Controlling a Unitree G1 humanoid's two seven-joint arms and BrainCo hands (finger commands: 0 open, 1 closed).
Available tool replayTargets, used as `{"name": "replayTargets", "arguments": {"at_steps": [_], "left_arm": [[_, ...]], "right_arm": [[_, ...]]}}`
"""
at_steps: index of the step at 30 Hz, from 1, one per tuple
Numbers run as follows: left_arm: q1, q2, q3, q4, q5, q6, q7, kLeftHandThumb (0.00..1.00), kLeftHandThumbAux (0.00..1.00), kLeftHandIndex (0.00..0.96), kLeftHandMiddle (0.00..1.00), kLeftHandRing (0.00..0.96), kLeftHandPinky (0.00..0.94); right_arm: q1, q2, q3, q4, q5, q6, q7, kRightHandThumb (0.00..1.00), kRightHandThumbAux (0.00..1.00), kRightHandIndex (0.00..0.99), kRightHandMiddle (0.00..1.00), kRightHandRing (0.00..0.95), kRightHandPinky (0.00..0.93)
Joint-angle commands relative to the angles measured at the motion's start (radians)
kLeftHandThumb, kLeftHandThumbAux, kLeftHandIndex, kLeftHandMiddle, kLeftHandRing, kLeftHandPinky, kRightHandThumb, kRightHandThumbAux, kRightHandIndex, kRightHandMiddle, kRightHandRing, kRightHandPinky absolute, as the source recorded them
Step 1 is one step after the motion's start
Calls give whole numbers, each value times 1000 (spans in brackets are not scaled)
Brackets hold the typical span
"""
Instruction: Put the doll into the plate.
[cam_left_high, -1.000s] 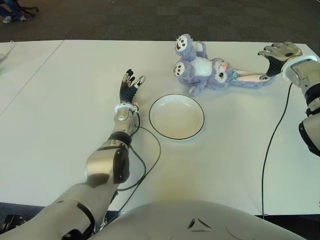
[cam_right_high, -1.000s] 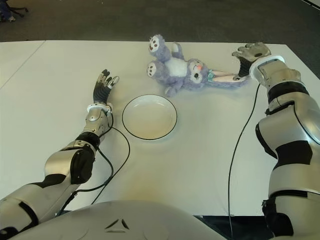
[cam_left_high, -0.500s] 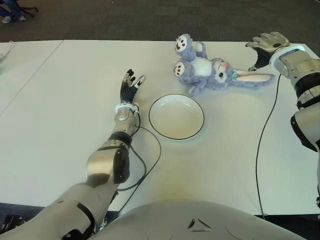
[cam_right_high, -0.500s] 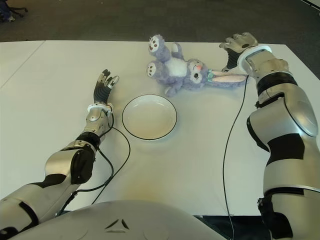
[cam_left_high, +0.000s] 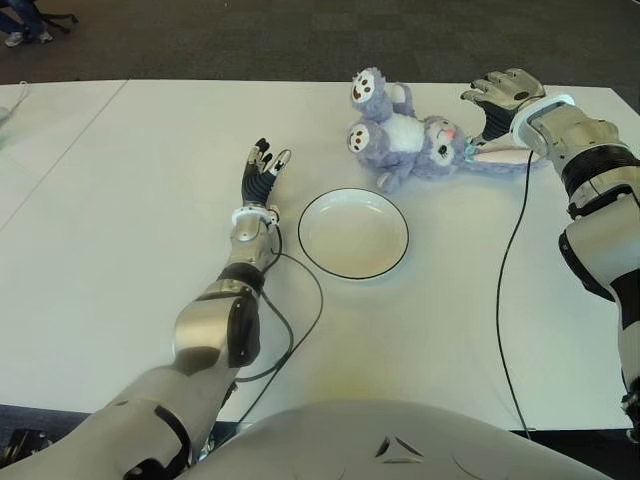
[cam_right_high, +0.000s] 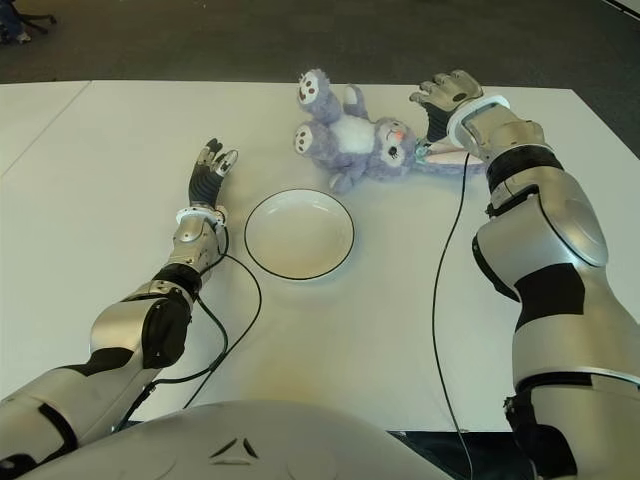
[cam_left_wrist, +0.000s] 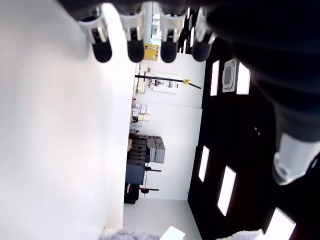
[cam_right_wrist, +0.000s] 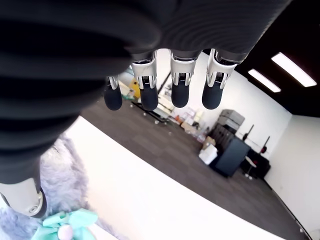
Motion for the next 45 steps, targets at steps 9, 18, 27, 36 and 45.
{"name": "replayTargets", "arguments": {"at_steps": [9,18,27,36,45], "left_arm": [[166,-54,-3,118,3,140,3,0,552,0,34,29,27],[174,-54,-1,117,0,121,-18,0,539,0,28,24,22],[179,-54,7,117,-8,120,-36,0,539,0,25,20,20],[178,-62,25,114,-25,103,-43,0,530,1,23,17,27],[182,-56,24,115,-22,102,-42,0,543,0,21,18,27]], "right_arm": [[97,143,-42,10,62,-10,-41,252,574,0,0,0,0],[115,152,-54,9,70,-27,-32,253,568,0,0,0,0],[155,138,-79,13,103,-32,-51,267,570,0,0,0,0],[239,109,-148,20,168,-34,-95,310,584,0,0,0,0],[306,112,-194,21,212,-32,-129,316,607,0,0,0,0]]}}
